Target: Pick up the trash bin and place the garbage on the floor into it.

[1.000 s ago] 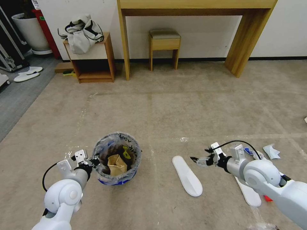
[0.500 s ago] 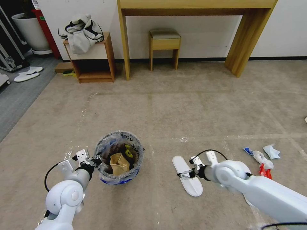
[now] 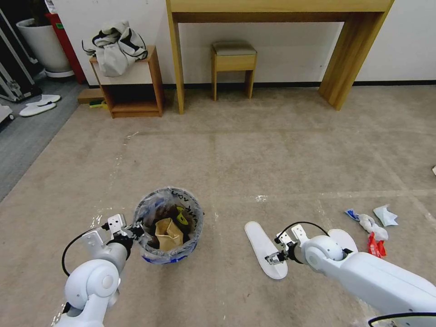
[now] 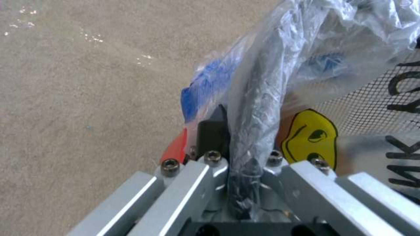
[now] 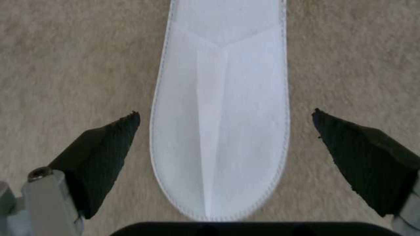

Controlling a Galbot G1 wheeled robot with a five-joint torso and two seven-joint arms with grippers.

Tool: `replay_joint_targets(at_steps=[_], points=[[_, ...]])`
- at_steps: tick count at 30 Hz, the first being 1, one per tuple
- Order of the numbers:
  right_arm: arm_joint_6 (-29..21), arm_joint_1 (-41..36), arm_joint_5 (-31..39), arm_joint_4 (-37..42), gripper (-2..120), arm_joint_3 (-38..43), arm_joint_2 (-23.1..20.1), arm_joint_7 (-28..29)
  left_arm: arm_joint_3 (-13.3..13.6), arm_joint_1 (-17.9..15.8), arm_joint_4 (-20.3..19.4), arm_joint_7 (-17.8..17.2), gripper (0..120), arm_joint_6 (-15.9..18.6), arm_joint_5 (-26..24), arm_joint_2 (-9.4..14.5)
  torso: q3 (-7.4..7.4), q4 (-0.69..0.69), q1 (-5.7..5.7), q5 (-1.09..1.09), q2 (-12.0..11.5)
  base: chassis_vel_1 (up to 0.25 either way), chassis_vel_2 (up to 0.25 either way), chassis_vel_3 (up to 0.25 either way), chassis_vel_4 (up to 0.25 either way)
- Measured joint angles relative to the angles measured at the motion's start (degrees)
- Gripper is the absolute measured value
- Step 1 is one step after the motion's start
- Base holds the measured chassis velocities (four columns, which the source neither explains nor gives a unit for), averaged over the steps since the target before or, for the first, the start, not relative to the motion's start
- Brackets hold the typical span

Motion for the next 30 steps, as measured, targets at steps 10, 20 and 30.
replay_joint_targets(at_steps=[10,20,30], points=[[1.68,-0.41,-2.84,-4.27,100,-0.36,4.09,-0.39,0.25,0.03,0.83,0.03,1,-0.15,0.43,-0.14,0.00,0.01,0.00,-0.02,0.00,0.000,0.000,0.000,0.000],[4.31,0.15,-6.27,-10.27,100,-0.68,8.36,-1.24,0.65,-0.14,1.84,0.34,1,-0.41,1.16,-1.09,0.00,0.01,0.00,0.00,0.00,0.000,0.000,0.000,0.000],[5.65,0.69,-9.88,-14.34,100,-0.55,10.09,-2.77,0.93,-0.54,2.60,0.55,1,-0.73,1.50,-1.46,-0.01,0.01,-0.01,-0.03,0.01,0.000,0.000,0.000,0.000]])
